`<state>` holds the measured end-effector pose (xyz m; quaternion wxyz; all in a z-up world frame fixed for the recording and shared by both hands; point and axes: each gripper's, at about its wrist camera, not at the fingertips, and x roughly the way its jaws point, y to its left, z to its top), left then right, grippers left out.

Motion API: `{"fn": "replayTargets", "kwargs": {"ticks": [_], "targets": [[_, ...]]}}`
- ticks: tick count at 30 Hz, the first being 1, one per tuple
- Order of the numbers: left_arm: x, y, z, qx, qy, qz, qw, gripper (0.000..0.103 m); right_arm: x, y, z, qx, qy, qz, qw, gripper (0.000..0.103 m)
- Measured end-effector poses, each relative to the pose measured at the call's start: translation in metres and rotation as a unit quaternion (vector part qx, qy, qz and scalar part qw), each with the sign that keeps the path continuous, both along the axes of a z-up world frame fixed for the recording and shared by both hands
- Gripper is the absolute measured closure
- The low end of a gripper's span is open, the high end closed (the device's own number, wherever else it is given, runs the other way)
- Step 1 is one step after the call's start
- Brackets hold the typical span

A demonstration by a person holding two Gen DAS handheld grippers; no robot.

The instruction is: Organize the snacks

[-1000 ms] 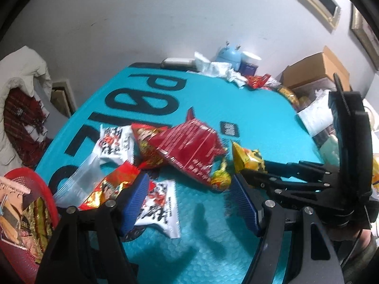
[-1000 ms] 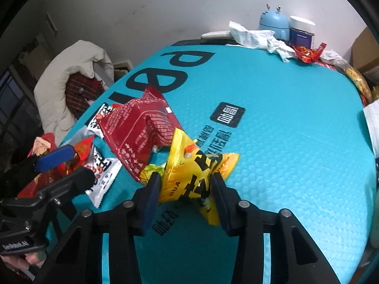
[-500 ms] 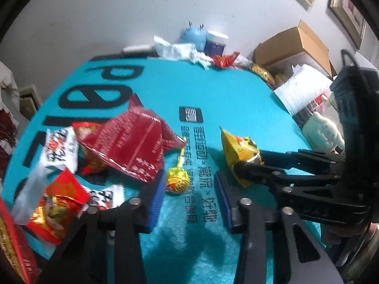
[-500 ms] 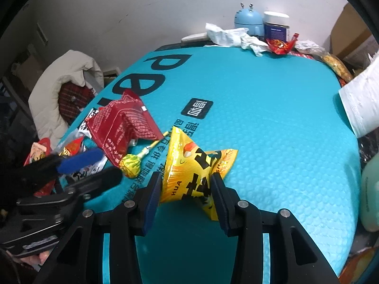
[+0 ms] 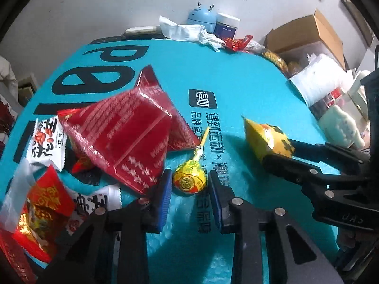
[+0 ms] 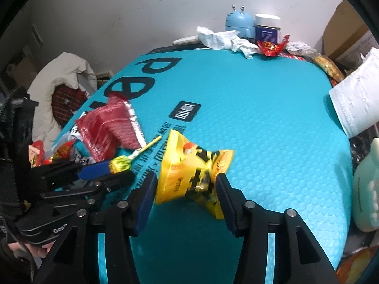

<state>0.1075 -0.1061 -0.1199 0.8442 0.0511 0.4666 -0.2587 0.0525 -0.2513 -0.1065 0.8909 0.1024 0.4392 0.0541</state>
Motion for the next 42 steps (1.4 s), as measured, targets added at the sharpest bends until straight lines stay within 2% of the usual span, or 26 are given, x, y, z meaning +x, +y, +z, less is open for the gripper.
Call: {"fn": "replayTargets", "kwargs": {"ticks": [2,5,7,13,14,16,17,19,28,42], "targets": [[-0.002,-0.001,-0.001,0.005,-0.01,0.004,0.9999,0.077,-0.001,-0.002,0.0,0.001,-0.004,-0.007,1.0,0.041],[-0.005,-0.002,-0.001,0.009,-0.014,0.0,0.9999,0.077,0.0,-0.006,0.0,-0.004,-0.009,-0.016,1.0,0.03],[-0.006,-0.002,-0.001,0.01,-0.014,-0.001,0.9998,0.077,0.001,-0.007,-0.002,-0.011,-0.005,-0.023,1.0,0.018],[-0.007,-0.001,0.0,0.004,-0.009,0.0,1.0,0.077,0.008,-0.009,-0.013,0.012,0.008,-0.015,1.0,0.018],[-0.008,-0.001,0.0,0.002,-0.008,0.002,1.0,0.077,0.008,-0.008,-0.013,0.008,0.002,-0.012,1.0,0.018],[-0.009,0.001,0.0,0.0,-0.006,0.005,1.0,0.077,0.007,-0.005,-0.014,-0.005,0.005,-0.013,1.0,0.041],[-0.01,0.002,0.0,0.0,-0.006,0.006,1.0,0.077,0.006,-0.005,-0.013,-0.015,0.004,-0.015,1.0,0.044],[-0.012,0.003,0.0,0.0,-0.005,0.008,1.0,0.077,0.004,-0.004,-0.013,-0.019,0.006,-0.014,1.0,0.055],[-0.025,0.013,0.004,-0.01,0.006,0.02,0.9997,0.077,-0.01,0.004,-0.01,-0.014,0.013,-0.006,1.0,0.059],[-0.06,0.031,0.021,-0.028,-0.006,0.033,0.999,0.077,-0.049,0.023,0.005,-0.006,0.008,0.013,1.0,0.059]]}}
